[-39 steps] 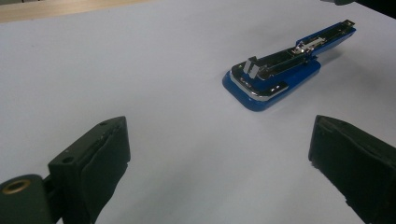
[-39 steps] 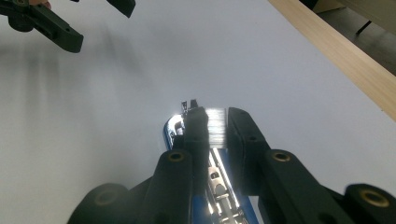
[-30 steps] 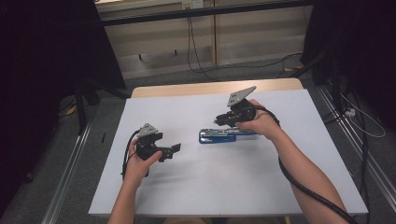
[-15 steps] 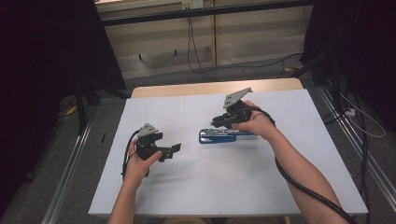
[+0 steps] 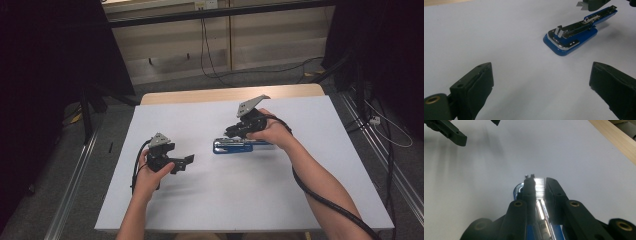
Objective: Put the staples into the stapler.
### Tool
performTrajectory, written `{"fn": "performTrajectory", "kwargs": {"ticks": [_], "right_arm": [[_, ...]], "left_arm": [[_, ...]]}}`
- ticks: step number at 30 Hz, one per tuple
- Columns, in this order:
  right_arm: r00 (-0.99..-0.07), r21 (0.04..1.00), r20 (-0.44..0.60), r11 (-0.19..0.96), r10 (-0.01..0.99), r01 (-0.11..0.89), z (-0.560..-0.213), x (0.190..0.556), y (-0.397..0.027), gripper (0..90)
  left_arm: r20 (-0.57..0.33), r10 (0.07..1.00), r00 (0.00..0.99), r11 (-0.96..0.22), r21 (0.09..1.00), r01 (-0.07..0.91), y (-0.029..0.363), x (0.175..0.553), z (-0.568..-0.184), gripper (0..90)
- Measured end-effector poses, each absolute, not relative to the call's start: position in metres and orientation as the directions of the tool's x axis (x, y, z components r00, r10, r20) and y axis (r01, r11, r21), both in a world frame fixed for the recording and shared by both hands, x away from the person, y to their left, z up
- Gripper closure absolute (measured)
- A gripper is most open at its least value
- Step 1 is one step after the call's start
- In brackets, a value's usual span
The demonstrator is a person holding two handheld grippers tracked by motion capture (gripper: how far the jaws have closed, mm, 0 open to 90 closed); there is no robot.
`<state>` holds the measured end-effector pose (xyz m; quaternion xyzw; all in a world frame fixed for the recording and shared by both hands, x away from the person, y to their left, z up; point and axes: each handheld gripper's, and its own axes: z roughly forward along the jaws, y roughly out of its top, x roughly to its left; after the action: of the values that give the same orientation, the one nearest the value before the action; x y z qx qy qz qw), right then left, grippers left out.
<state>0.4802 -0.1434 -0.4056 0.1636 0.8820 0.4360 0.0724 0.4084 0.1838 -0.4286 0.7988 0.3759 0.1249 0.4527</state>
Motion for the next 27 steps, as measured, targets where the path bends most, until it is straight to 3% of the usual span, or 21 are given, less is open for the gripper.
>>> {"fn": "performTrajectory", "kwargs": {"ticks": [27], "right_arm": [[-0.944, 0.785, 0.018, 0.580, 0.330, 0.217, -0.4123, 0.4880, -0.1368, 79.4]], "left_arm": [[-0.146, 0.719, 0.679, -0.293, 0.823, 0.487, 0.1889, 0.4084, -0.4265, 5.7]]}}
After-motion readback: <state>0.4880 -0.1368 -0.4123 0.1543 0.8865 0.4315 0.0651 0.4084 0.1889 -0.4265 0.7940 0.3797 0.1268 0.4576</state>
